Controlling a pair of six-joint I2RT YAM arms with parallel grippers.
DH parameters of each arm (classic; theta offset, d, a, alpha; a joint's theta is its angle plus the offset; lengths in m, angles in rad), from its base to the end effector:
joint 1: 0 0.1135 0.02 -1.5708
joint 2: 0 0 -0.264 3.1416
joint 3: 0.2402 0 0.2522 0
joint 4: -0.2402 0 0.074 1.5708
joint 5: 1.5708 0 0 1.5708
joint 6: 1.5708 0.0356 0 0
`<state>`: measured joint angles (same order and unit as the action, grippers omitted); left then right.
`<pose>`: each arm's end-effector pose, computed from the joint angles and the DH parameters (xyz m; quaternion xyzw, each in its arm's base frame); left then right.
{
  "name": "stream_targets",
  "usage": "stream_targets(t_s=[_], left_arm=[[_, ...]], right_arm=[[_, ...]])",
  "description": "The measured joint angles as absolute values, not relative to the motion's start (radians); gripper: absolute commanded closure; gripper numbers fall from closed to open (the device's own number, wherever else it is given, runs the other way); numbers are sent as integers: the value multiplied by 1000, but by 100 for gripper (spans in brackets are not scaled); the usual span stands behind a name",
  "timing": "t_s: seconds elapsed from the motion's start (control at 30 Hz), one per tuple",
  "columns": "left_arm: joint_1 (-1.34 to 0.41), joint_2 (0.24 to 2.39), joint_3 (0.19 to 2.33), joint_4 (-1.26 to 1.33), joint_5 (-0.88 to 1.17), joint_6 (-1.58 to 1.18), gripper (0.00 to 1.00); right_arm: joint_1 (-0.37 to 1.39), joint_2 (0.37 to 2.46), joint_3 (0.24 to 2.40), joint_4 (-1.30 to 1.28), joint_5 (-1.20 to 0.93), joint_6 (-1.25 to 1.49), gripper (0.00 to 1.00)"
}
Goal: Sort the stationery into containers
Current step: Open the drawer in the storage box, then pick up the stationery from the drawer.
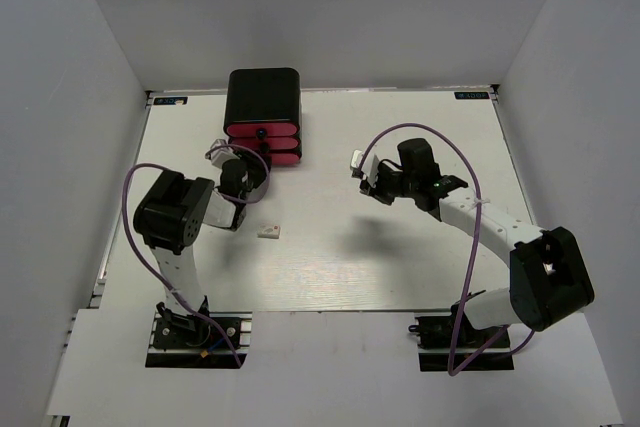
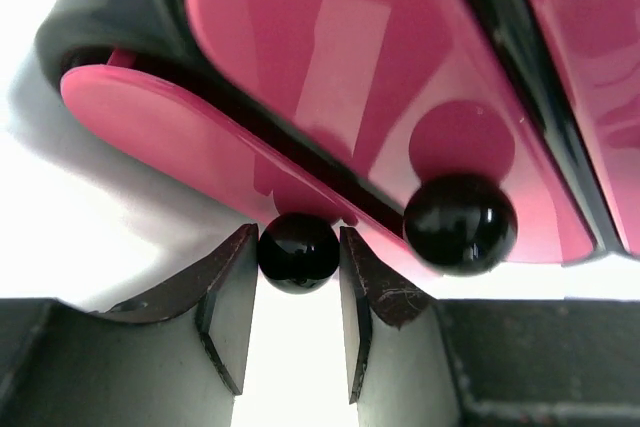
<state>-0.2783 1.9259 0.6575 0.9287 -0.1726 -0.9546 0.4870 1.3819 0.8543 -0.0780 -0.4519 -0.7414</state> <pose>0.3333 -0.0889 0.1087 -0.3168 0.7508 -0.2752 0.5101 0.2574 0.1539 0.2410 -0.5825 0.6456 0.1395 0.4738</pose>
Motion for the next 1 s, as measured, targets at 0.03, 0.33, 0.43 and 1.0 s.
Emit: stream_targets(t_s=[0.03, 0.33, 0.43, 1.0], left_arm=[[-278, 1921, 640, 945, -168, -954, 71], [-290, 1805, 466, 976, -121, -949, 71], [-290, 1781, 454, 952, -113, -943, 52], [-289, 1271, 376, 561, -37, -816, 28]], right_arm=[[486, 1382, 854, -78, -452, -741, 74], [486, 1382, 854, -79, -463, -745, 63], [487, 1382, 854, -82, -479, -754, 52], [647, 1523, 935, -326, -736, -1089, 17]])
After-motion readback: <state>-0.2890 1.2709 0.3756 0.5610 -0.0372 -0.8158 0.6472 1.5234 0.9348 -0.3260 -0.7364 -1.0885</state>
